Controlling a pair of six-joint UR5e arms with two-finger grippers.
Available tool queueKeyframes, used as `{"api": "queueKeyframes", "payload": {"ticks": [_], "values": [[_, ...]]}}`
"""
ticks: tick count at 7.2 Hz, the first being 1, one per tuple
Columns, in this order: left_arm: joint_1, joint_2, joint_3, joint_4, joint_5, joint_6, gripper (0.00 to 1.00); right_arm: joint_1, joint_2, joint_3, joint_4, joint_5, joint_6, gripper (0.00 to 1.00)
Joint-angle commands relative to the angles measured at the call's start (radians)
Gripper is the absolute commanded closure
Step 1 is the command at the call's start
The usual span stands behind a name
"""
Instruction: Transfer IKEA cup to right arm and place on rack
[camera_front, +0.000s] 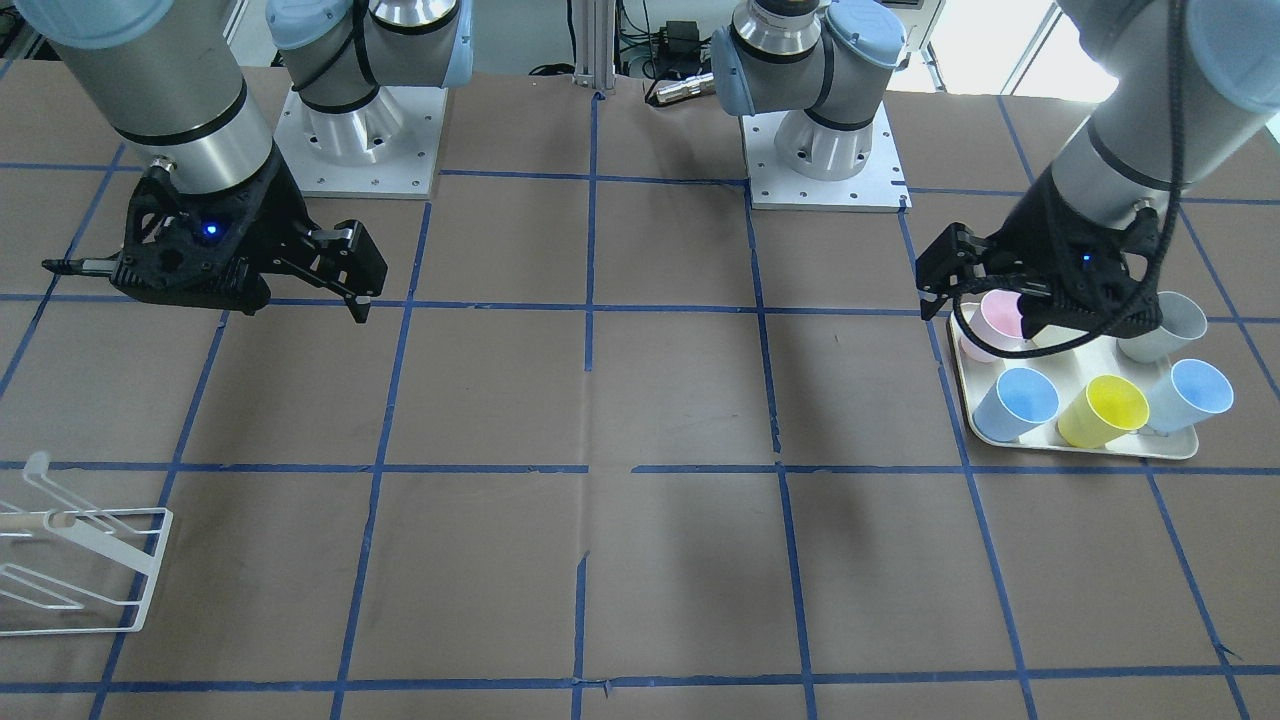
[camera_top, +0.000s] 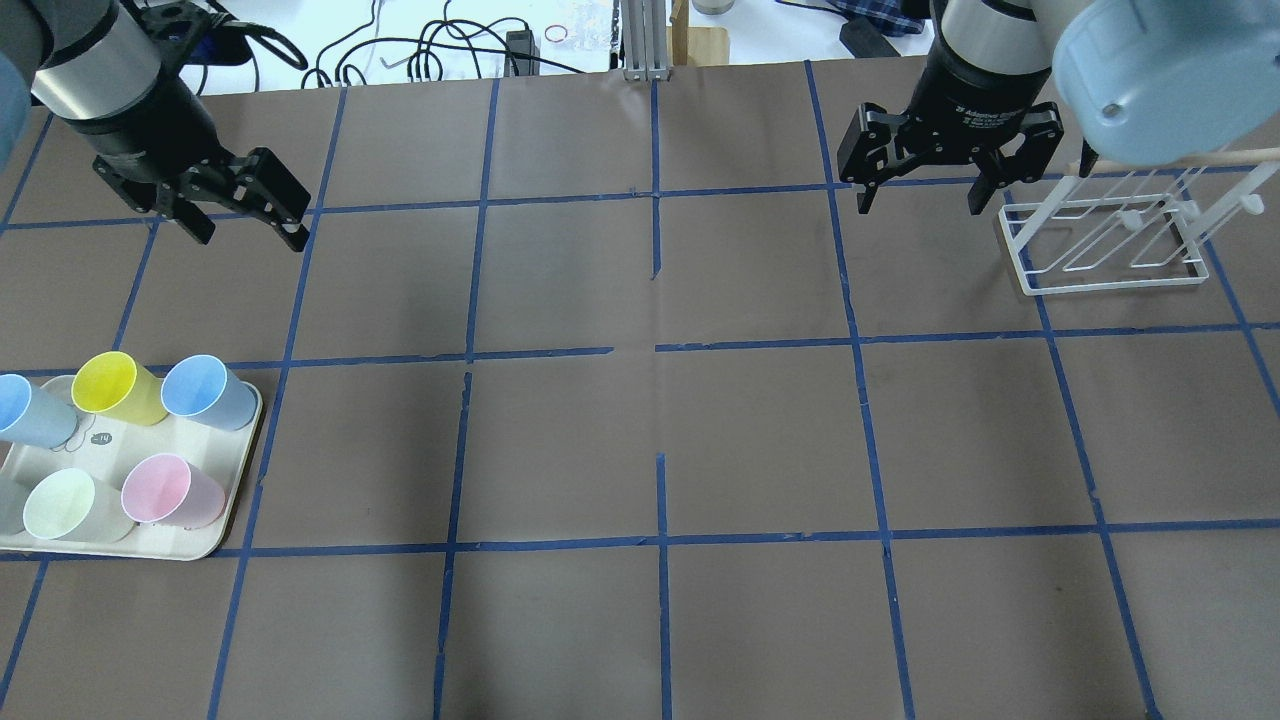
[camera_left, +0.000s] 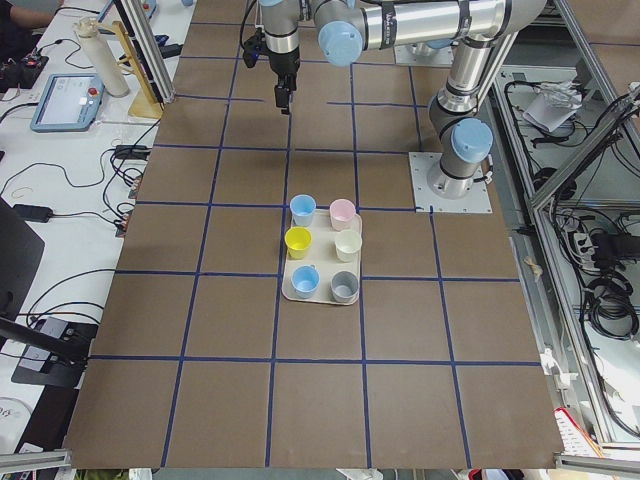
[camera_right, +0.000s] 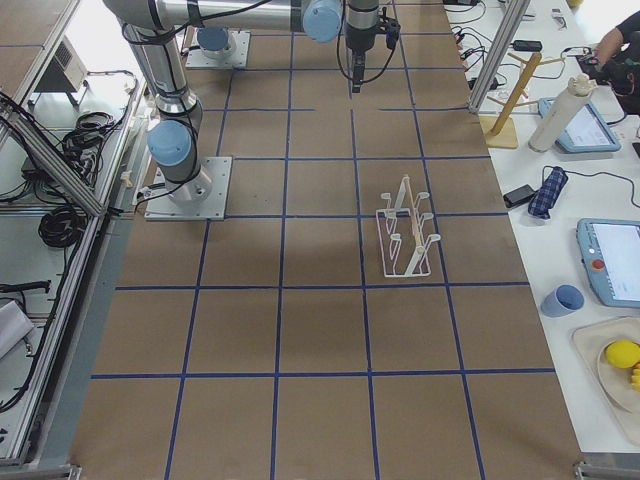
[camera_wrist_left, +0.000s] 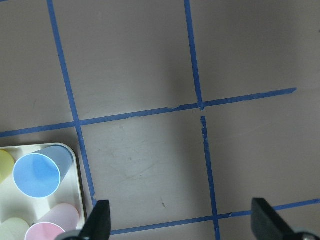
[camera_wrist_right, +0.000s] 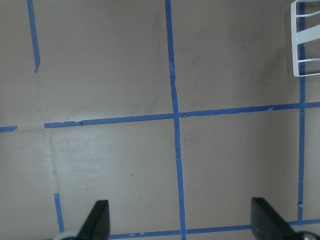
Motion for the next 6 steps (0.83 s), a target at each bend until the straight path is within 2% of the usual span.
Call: {"api": "queueKeyframes", "payload": {"ticks": [1, 2, 4, 5, 6], "values": [[0.148, -0.037, -0.012, 0.006, -0.043, 0.230, 0.00, 0.000, 0.001, 0.000, 0.000, 0.002, 0.000, 0.00], [0.187, -0.079, -0.015, 0.036, -0.040, 0.383, 0.00, 0.000, 0.000, 0.002, 0.000, 0.002, 0.000, 0.00], [0.316, -0.175, -0.018, 0.119, -0.030, 0.529, 0.00, 0.000, 0.000, 0.002, 0.002, 0.000, 0.000, 0.00], [0.340, -0.221, -0.023, 0.215, 0.014, 0.662, 0.00, 0.000, 0.001, 0.005, 0.002, -0.001, 0.000, 0.00], [0.345, -0.248, -0.049, 0.254, 0.025, 0.715, 0.00, 0.000, 0.000, 0.006, 0.002, 0.000, 0.000, 0.00]]}}
